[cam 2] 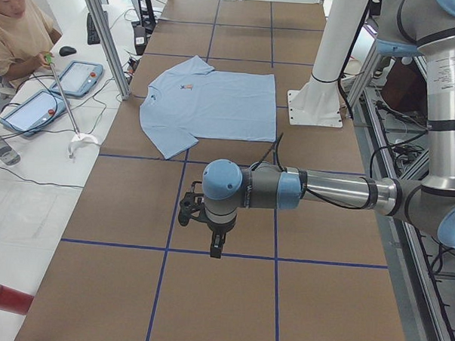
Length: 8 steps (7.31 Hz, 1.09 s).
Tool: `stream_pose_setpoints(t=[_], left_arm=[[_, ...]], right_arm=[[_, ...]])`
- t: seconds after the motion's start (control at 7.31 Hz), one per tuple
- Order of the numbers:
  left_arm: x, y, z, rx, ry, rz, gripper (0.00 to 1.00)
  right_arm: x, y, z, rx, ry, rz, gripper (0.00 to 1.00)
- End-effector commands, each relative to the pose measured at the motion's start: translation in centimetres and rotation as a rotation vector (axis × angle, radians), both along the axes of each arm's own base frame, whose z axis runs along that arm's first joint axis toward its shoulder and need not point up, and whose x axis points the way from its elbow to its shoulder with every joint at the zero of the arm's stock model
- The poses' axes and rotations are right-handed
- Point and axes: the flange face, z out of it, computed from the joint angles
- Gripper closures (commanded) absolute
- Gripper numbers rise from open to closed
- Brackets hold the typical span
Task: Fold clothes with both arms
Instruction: 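Move the right gripper toward the shirt's sleeve nearest it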
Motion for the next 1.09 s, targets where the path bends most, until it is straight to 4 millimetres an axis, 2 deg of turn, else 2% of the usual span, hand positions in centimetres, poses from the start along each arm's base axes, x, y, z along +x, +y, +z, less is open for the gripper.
stream_pose_setpoints(t=[0.0, 0.14, 0.41, 0.68, 0.82, 0.96], left_arm=[[0.1, -0.2, -0.2, 0.007, 0.001, 0.004, 0.0], [0.1, -0.2, -1.3, 0.03, -0.002, 0.004, 0.0], [0.3, -0.5, -1.7, 0.046, -0.003, 0.011, 0.0], [0.4, -1.9, -4.5, 0.163, -0.006, 0.012, 0.0], [0.2, -4.0, -6.2, 0.293, -0.018, 0.007, 0.0], [0.0, -5.1, -5.8, 0.411, -0.025, 0.004, 0.0]], right_arm=[[0.0, 0.0, 0.0, -0.001, -0.001, 0.001, 0.0], [0.0, -0.5, -0.5, 0.009, 0.0, 0.003, 0.0], [0.0, -1.3, -2.0, 0.09, -0.001, 0.008, 0.0], [-0.3, -2.7, -3.9, 0.269, -0.007, 0.006, 0.0], [-0.6, -4.7, -4.0, 0.278, -0.009, 0.003, 0.0], [-1.3, -8.9, -5.2, 0.301, -0.009, -0.006, 0.0]])
